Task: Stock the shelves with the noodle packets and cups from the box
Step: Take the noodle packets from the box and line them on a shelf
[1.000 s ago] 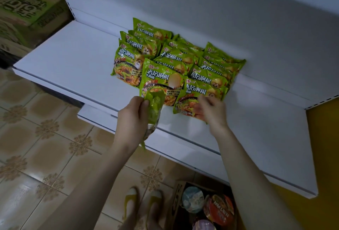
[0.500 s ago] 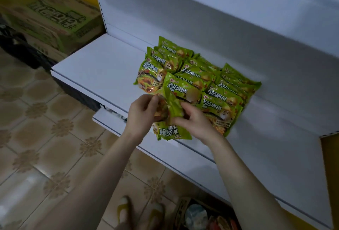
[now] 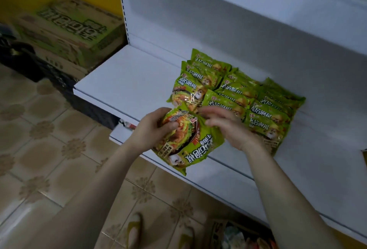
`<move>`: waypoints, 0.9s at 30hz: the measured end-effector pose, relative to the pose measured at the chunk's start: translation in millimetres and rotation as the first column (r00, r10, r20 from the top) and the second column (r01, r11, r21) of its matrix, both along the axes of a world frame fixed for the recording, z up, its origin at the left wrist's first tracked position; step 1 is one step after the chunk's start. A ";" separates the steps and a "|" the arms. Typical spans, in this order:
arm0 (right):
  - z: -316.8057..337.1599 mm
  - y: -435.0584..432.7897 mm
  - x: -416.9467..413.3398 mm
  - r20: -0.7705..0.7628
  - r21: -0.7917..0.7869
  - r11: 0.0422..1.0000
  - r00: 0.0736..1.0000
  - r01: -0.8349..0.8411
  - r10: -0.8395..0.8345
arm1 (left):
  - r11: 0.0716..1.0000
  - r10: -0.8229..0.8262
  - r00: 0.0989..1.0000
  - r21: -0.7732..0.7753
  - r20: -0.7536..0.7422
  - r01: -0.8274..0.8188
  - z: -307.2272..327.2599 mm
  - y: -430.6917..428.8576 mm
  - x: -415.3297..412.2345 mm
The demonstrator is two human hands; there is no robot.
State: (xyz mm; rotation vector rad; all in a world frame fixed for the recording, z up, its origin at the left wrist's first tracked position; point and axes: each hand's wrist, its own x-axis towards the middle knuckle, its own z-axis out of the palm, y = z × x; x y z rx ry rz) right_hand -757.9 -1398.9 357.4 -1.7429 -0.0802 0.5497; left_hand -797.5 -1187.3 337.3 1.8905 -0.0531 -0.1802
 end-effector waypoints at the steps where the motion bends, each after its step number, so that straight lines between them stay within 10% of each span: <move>1: -1.9 5.8 2.3 0.037 0.041 0.990 0.990 0.133 -0.134 | 0.998 0.058 0.998 -0.028 -0.018 -0.058 -6.2 9.5 0.9; 4: -20.4 20.7 0.1 0.062 0.076 0.865 0.864 0.495 -0.500 | 0.921 0.343 0.931 -0.150 -0.125 -0.359 -23.1 32.7 3.8; 7: -47.7 47.2 -22.9 -0.079 -0.084 0.902 0.899 0.424 -0.431 | 0.792 0.463 0.834 -0.283 -0.299 -0.541 -33.9 40.3 8.3; 14: -85.6 87.5 -29.3 -0.324 0.092 0.801 0.779 0.591 -0.537 | 0.722 0.380 0.778 -0.366 -0.500 -0.588 -52.4 32.8 27.1; 18: -90.1 77.4 -4.4 -0.221 0.114 0.767 0.769 0.631 -0.600 | 0.795 0.318 0.832 -0.350 -0.454 -0.495 -68.7 31.9 47.7; 22: -84.6 59.0 40.1 0.058 -0.080 0.775 0.779 0.627 -0.625 | 0.955 0.292 0.940 0.112 -0.177 -0.275 -103.8 46.8 69.9; 27: -84.9 50.3 91.6 0.355 -0.395 0.770 0.856 0.501 -0.375 | 0.771 -0.084 0.996 0.631 -0.029 0.083 -150.6 60.7 92.0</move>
